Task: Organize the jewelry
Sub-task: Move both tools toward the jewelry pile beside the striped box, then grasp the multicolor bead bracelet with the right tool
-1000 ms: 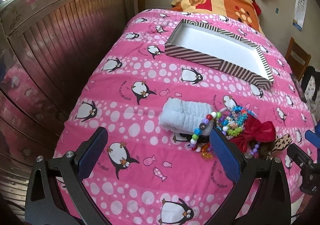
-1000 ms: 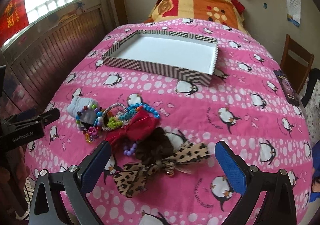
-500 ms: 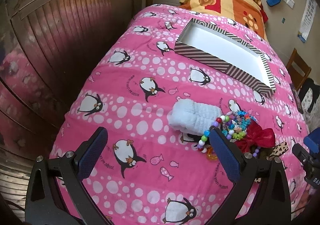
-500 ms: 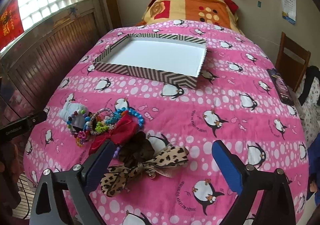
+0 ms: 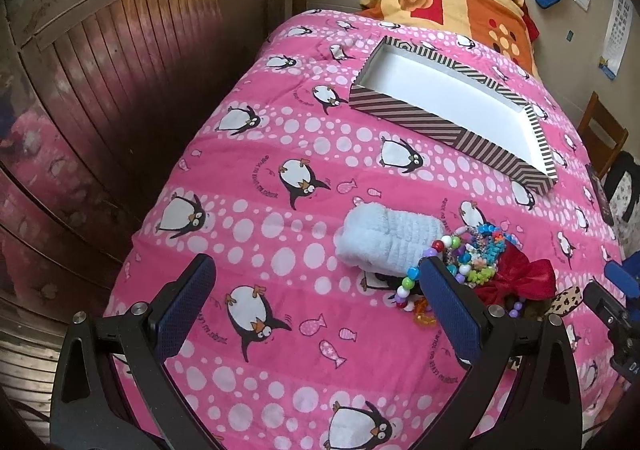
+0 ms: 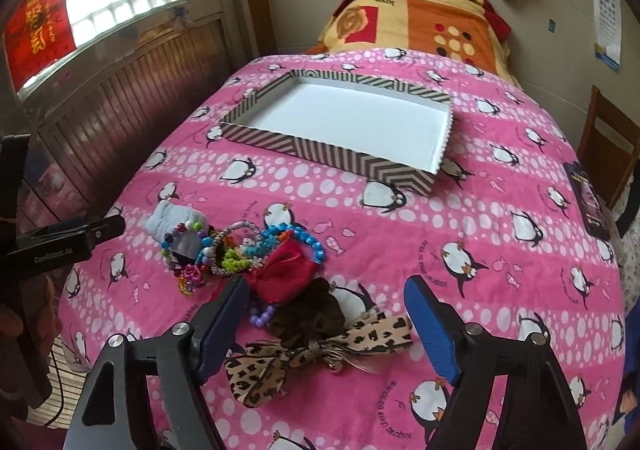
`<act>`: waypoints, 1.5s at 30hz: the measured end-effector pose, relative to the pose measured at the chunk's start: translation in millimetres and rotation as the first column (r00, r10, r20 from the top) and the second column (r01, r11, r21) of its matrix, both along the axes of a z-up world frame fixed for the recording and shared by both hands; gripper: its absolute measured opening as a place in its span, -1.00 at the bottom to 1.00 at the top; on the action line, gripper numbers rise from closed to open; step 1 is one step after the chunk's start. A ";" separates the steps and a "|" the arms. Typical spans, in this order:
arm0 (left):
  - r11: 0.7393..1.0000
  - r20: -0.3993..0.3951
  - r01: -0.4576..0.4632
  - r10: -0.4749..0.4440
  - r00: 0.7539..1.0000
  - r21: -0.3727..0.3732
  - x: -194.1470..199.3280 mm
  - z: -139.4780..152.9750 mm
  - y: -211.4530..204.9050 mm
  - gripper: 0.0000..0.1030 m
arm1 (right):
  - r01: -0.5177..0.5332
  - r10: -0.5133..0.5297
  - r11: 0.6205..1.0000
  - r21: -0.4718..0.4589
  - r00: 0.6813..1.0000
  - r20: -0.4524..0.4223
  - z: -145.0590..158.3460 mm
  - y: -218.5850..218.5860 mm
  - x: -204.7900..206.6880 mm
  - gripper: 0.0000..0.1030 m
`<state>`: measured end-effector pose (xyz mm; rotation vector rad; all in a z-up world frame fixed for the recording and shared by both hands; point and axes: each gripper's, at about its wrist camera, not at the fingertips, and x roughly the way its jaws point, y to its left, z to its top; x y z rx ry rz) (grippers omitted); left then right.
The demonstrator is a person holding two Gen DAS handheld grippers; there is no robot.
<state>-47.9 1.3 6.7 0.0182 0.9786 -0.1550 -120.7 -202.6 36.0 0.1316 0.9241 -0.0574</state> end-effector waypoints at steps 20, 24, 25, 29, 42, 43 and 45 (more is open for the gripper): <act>0.999 -0.022 -0.046 0.046 0.999 0.002 -2.0 -4.6 12.8 0.99 | -0.158 0.158 0.987 0.039 0.987 0.005 1.4 35.8 23.8 0.51; 0.996 -0.038 -0.087 0.086 0.996 -0.024 3.0 -5.7 27.0 0.99 | -0.211 0.211 0.977 0.040 0.978 0.003 0.1 47.3 33.3 0.23; 0.995 -0.044 -0.096 0.095 0.995 -0.033 4.4 -6.5 30.2 0.99 | -0.225 0.225 0.973 0.043 0.974 0.001 -0.8 50.4 36.4 0.22; 0.991 -0.067 -0.121 0.117 0.991 -0.061 7.3 -7.6 37.7 0.99 | -0.290 0.291 0.956 0.048 0.957 -0.016 -9.5 63.6 51.9 0.17; 0.989 -0.077 -0.134 0.129 0.989 -0.061 5.9 -7.4 38.1 0.98 | -0.402 0.419 0.903 0.153 0.902 -0.104 -52.7 77.6 106.8 -0.50; 0.989 -0.079 -0.133 0.128 0.989 -0.065 6.7 -7.6 37.4 0.99 | -0.406 0.425 0.899 0.165 0.898 -0.109 -56.5 78.2 109.6 -0.77; 0.989 -0.085 -0.129 0.122 0.989 -0.073 8.9 -8.8 34.9 0.98 | -0.399 0.427 0.896 0.195 0.896 -0.125 -63.6 77.3 113.1 -0.84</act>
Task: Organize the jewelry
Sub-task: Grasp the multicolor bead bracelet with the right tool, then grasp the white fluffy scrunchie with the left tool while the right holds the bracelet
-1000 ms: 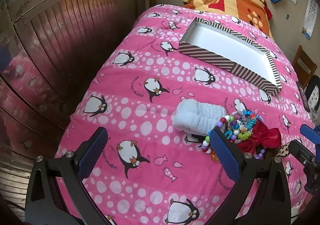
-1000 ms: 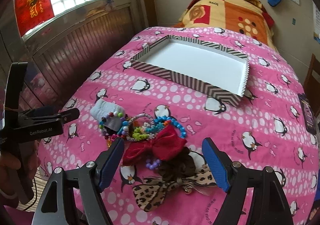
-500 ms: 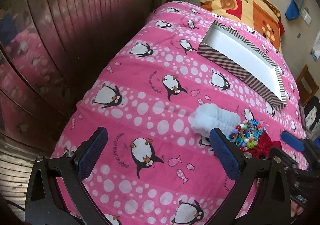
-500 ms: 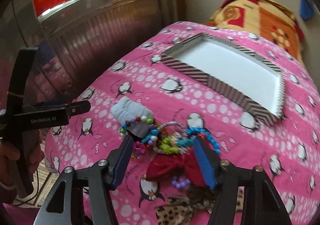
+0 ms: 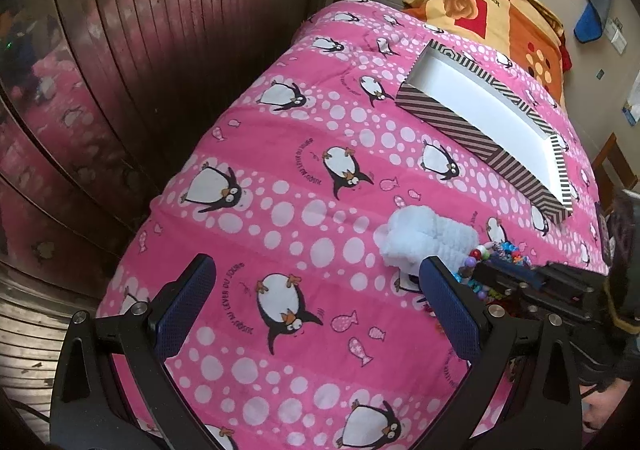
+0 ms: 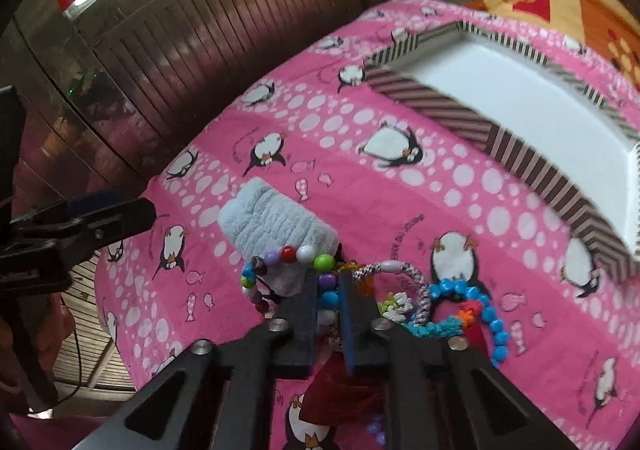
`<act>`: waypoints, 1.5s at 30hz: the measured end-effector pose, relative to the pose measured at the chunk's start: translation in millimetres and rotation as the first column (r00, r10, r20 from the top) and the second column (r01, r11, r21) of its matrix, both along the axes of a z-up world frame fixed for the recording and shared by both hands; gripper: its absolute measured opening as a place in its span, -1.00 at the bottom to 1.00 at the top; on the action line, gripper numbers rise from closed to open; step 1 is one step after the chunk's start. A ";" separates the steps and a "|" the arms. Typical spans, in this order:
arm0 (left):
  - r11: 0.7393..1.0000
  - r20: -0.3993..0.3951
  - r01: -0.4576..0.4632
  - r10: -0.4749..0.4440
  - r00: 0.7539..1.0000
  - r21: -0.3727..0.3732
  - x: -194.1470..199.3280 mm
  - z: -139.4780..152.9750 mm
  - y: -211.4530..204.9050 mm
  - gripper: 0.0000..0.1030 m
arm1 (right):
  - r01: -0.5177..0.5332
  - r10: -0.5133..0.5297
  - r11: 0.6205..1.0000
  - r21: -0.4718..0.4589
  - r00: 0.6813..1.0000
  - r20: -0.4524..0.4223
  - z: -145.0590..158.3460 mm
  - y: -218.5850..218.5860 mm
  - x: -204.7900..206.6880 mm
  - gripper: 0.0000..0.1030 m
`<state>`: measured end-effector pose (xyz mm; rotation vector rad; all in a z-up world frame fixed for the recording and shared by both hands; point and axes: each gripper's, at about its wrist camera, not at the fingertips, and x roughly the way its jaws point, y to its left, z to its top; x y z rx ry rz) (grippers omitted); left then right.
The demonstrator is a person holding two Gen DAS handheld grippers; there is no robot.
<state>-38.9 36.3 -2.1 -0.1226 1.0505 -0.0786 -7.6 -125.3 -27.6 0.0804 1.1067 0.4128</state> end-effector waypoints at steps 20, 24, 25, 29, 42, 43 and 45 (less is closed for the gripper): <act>0.987 -0.081 0.108 -0.118 0.990 -0.116 37.4 -21.5 -47.4 0.87 | 0.147 -0.172 0.974 0.174 0.975 0.140 87.5 -66.8 -43.9 -0.85; 0.981 -0.122 0.135 -0.153 0.981 -0.143 42.4 -32.3 -54.4 -0.06 | 0.157 -0.195 0.961 0.229 0.968 0.158 101.8 -75.2 -46.6 -0.85; 0.978 -0.130 0.136 -0.157 0.979 -0.158 43.3 -34.9 -54.9 -0.15 | 0.160 -0.201 0.959 0.234 0.965 0.167 105.5 -77.5 -47.6 -0.85; 0.980 -0.099 0.155 -0.167 0.981 -0.124 42.1 -32.1 -58.6 -0.48 | 0.175 -0.214 0.961 0.212 0.961 0.175 108.3 -80.9 -46.1 -0.85; 0.971 0.001 0.212 -0.213 0.977 -0.112 41.6 13.2 -60.8 -0.71 | 0.213 -0.248 0.961 0.175 0.946 0.210 116.5 -100.0 -29.2 -0.85; 0.969 0.010 0.217 -0.217 0.976 -0.115 43.3 17.8 -61.9 -0.71 | 0.219 -0.252 0.962 0.165 0.943 0.215 117.2 -102.5 -25.3 -0.85; 0.967 0.034 0.229 -0.226 0.973 -0.112 50.6 29.5 -65.4 -0.71 | 0.228 -0.258 0.962 0.153 0.940 0.221 117.0 -106.8 -19.0 -0.85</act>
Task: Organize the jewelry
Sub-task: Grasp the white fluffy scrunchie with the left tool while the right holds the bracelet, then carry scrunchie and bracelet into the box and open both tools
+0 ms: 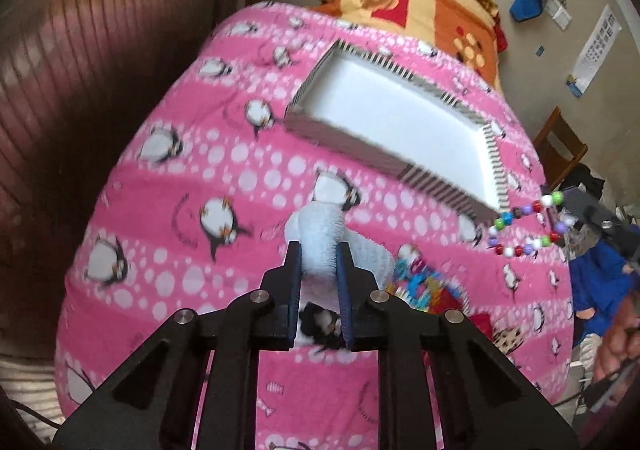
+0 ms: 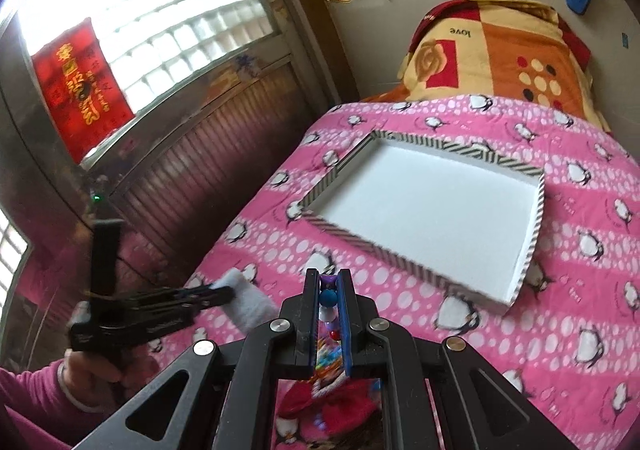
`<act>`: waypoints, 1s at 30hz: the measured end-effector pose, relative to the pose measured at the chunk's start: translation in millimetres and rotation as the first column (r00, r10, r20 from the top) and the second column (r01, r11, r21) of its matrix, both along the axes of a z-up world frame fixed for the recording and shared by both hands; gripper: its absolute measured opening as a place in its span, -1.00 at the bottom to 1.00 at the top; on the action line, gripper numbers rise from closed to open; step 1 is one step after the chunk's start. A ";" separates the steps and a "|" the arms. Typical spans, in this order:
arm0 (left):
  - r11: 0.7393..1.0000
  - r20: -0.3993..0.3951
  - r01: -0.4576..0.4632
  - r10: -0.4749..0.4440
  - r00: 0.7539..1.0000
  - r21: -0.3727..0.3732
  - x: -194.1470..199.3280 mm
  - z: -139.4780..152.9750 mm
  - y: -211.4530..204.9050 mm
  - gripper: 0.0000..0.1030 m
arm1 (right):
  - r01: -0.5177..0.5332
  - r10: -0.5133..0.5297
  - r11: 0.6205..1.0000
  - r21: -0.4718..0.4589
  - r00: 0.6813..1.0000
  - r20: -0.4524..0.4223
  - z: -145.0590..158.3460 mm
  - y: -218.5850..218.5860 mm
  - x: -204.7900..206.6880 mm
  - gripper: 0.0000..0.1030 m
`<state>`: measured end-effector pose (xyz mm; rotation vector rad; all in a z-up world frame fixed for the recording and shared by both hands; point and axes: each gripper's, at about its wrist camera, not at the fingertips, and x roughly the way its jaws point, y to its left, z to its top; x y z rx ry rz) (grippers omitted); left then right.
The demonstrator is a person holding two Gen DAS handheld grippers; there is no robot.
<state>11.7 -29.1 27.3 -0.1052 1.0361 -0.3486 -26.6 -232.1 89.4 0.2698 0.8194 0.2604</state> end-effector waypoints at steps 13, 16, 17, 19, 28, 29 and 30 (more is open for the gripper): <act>0.999 0.061 -0.016 0.019 0.998 -0.043 119.0 23.5 -64.9 -0.71 | 0.074 -0.077 0.995 -0.074 0.996 -0.043 -31.6 -42.6 86.7 -0.85; 0.999 0.025 -0.032 0.032 0.999 0.000 149.8 2.2 -82.3 -0.71 | 0.083 -0.086 0.995 -0.050 0.993 -0.076 -51.3 -55.1 106.8 -0.85; 0.999 0.009 -0.038 0.038 0.999 0.021 158.4 -6.8 -86.5 -0.71 | 0.088 -0.091 0.995 -0.037 0.991 -0.097 -60.6 -60.4 111.8 -0.85; 0.996 -0.029 -0.049 0.051 0.998 0.071 172.2 -27.3 -91.4 -0.71 | 0.095 -0.095 0.995 -0.008 0.984 -0.147 -80.0 -69.9 116.9 -0.85; 0.990 -0.104 -0.047 0.061 0.993 0.131 169.5 -61.2 -79.6 -0.63 | 0.084 -0.054 0.994 0.072 0.935 -0.350 -137.5 -86.5 107.0 -0.84; 0.989 -0.106 -0.038 0.053 0.993 0.146 165.6 -61.1 -78.3 -0.63 | 0.078 -0.052 0.995 0.061 0.935 -0.352 -137.6 -86.2 106.2 -0.84; 0.987 -0.109 -0.031 0.049 0.993 0.159 161.5 -61.7 -78.3 -0.63 | 0.070 -0.045 0.996 0.054 0.930 -0.364 -137.1 -85.9 105.2 -0.84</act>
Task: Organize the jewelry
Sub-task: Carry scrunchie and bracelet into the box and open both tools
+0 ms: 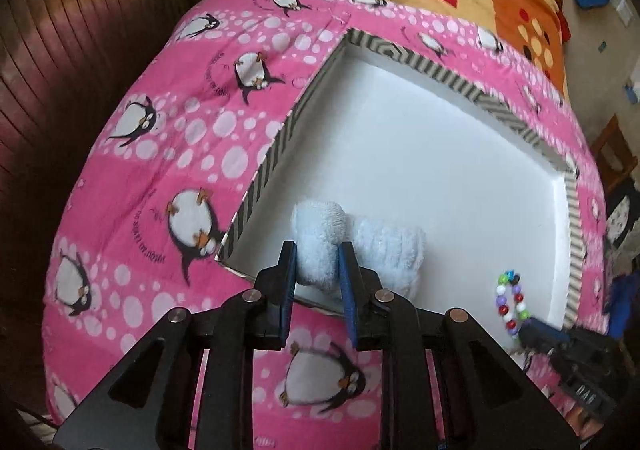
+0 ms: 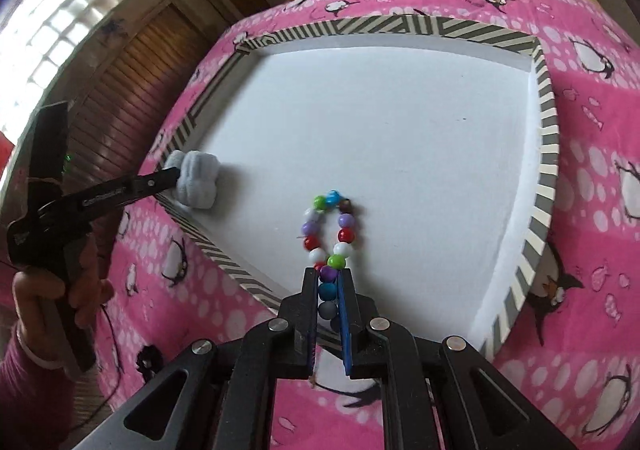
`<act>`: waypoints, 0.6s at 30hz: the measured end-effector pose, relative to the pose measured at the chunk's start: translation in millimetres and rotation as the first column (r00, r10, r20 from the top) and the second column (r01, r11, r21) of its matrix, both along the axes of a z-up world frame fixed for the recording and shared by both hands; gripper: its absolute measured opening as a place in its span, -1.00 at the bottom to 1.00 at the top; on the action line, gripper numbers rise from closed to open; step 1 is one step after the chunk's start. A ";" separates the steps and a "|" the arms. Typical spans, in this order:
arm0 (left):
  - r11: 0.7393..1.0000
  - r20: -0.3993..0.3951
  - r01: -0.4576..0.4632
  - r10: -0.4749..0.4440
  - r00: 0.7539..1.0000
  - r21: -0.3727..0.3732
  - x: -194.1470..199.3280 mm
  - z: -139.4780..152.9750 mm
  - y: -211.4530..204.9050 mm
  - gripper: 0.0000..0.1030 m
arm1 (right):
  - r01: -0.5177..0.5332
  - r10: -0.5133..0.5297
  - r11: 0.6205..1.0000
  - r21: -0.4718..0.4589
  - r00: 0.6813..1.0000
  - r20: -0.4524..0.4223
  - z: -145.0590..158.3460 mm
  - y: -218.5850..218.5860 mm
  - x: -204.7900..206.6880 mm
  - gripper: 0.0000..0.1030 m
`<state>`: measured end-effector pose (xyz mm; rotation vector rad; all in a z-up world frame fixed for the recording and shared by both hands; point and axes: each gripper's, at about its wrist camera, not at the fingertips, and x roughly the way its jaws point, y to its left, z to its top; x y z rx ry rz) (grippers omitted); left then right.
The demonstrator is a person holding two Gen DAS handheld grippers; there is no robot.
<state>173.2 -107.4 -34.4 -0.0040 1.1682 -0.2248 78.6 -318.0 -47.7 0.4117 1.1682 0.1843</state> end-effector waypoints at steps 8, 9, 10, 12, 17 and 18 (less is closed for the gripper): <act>0.998 -0.053 0.053 -0.054 0.997 -0.015 -56.9 10.0 12.2 -0.63 | -0.182 0.179 0.983 -0.034 0.980 -0.084 17.4 15.2 -28.5 -0.84; 0.998 -0.056 0.055 -0.056 0.997 -0.017 -63.4 10.6 13.8 -0.63 | -0.184 0.178 0.981 -0.063 0.980 -0.091 18.9 16.7 -34.1 -0.84; 0.998 -0.058 0.054 -0.056 0.997 -0.021 -69.2 11.3 14.6 -0.63 | -0.178 0.171 0.981 -0.082 0.981 -0.094 20.1 17.4 -38.3 -0.81; 0.998 -0.044 0.052 -0.053 0.998 -0.021 -79.1 13.8 16.1 -0.56 | -0.151 0.142 0.982 -0.114 0.986 -0.082 23.5 17.3 -44.0 -0.65; 0.999 0.032 0.040 -0.041 0.999 0.027 -93.2 26.3 16.7 0.04 | -0.002 0.006 0.996 -0.093 0.999 0.038 44.6 10.4 -56.8 -0.29; 0.999 0.051 0.036 -0.037 0.998 0.021 -96.6 30.4 18.1 0.10 | 0.010 -0.004 0.995 -0.103 0.999 0.053 48.9 12.2 -57.8 -0.29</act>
